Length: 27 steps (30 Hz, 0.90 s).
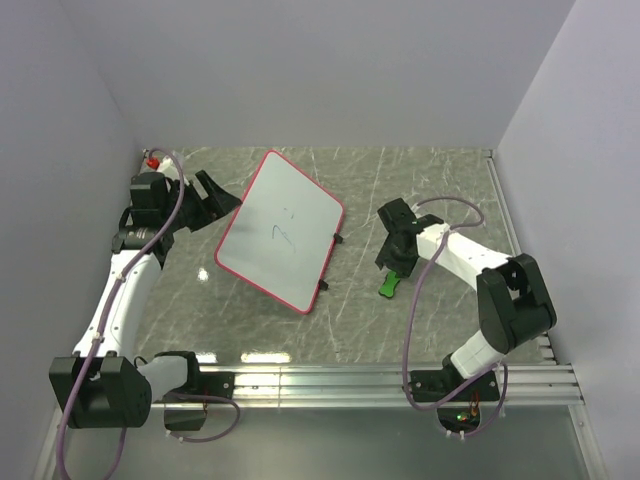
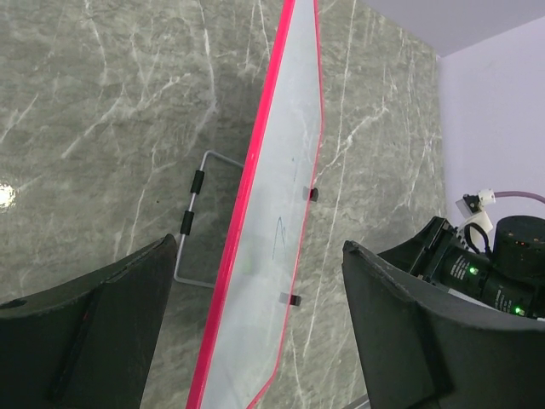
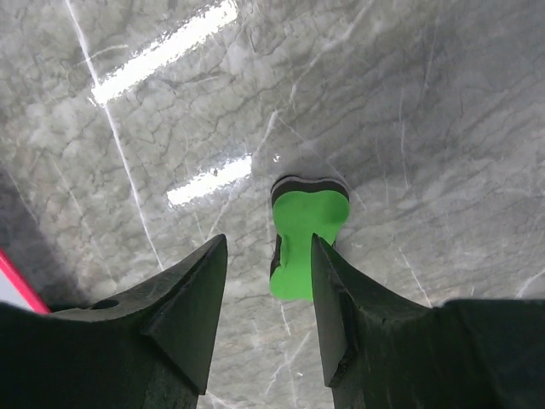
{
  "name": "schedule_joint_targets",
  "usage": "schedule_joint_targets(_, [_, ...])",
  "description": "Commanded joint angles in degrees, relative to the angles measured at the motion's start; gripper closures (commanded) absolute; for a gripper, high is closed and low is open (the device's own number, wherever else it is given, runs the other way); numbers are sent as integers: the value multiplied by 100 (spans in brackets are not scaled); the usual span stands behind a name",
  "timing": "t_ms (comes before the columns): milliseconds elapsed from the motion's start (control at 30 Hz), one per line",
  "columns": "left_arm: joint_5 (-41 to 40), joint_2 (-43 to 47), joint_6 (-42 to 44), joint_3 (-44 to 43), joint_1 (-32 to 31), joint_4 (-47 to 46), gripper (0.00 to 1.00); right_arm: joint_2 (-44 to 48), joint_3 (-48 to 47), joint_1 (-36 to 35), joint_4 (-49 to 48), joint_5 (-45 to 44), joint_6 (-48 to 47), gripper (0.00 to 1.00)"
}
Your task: Erase the whiteboard
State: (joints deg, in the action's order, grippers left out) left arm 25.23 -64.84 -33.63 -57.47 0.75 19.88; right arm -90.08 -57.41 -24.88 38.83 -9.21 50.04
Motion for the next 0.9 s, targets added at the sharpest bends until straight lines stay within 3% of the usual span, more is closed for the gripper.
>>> schedule_joint_targets(0, [96,-11,154,-159,-14,-204,16,-114,-244,-34,186,-230,-47,48])
schedule_joint_targets(267, [149,-73,155,-203,-5,-221,15,-212,-131,-25,362,-274,-65,45])
schedule_joint_targets(600, [105,-64,251,-176,-5,-81,15,-352,291,-69,-94,25,32,43])
schedule_joint_targets(800, [61,-38,348,-229,-5,86,15,-466,573,-78,-481,25,76,53])
schedule_joint_targets(867, [52,-29,374,-220,-5,104,15,-545,555,-87,-517,33,67,62])
